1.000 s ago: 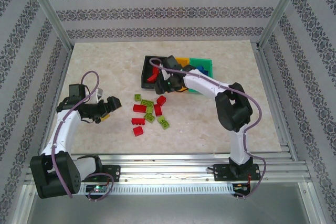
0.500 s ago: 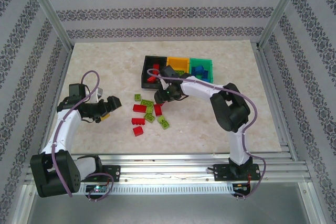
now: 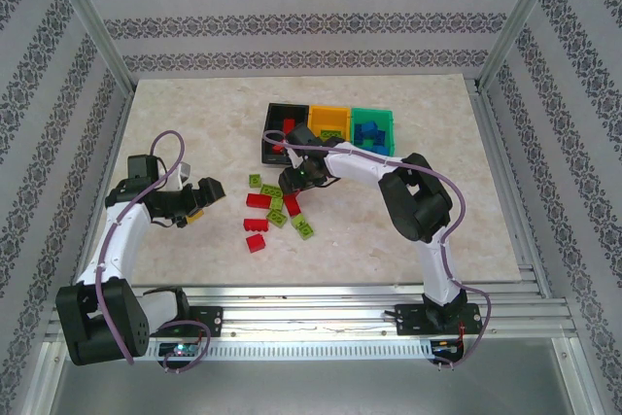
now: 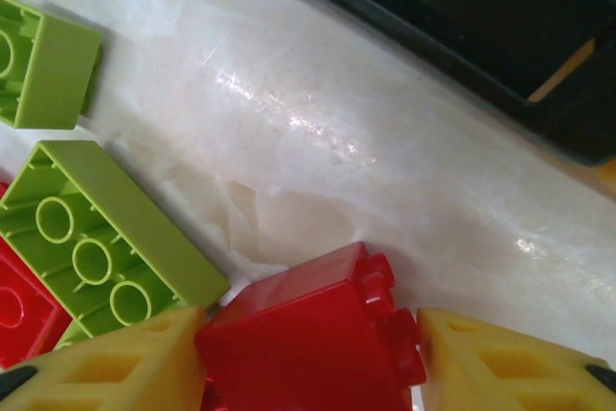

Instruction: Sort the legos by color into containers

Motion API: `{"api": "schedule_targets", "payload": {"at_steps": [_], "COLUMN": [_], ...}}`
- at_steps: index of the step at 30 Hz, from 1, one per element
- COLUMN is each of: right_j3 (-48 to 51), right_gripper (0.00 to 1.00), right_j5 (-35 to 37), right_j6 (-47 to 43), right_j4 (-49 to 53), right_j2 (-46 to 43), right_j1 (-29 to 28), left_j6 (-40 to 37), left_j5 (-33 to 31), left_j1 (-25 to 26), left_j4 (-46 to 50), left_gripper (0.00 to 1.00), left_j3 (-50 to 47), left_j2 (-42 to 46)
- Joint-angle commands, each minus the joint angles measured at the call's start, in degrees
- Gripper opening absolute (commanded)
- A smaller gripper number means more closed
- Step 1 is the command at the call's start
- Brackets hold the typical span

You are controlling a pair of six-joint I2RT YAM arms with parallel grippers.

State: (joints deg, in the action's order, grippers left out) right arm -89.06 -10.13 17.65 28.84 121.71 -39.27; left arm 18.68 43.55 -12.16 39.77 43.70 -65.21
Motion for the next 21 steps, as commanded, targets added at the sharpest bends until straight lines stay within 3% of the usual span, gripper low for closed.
{"api": "schedule_targets", "payload": {"at_steps": [1,12,18,21], "right_j3": [0.02,-6.28,-18.09,-25.78], "right_gripper": [0.52,0.52,0.53,0.60], "right_j5": [1.25,2.79,3.71,5.42], "right_j6": [-0.25,-1.21,-1.32,-1.39], "right_j4": [0.61,1.81,3.45,5.51], "right_j2": [-0.65,-3.98,0.17,4.15], "right_j1": [-0.23,0.40,2.32,3.80], "left_j6": [0.52,0.65,0.49,0.55], "left_j5": [1.60,1.58,1.50,1.34], "left_j1": [-0.73,-0.67,-0.67,-0.67], "left_j4": [-1.45,-1.45,-1.28,-1.27], "left_gripper": [0.95,0.95,0.95,0.95], "left_j3": [-0.72,-0.64,-0.64,-0.67], "left_j2": [0.18,0.39,0.40,0.52]}}
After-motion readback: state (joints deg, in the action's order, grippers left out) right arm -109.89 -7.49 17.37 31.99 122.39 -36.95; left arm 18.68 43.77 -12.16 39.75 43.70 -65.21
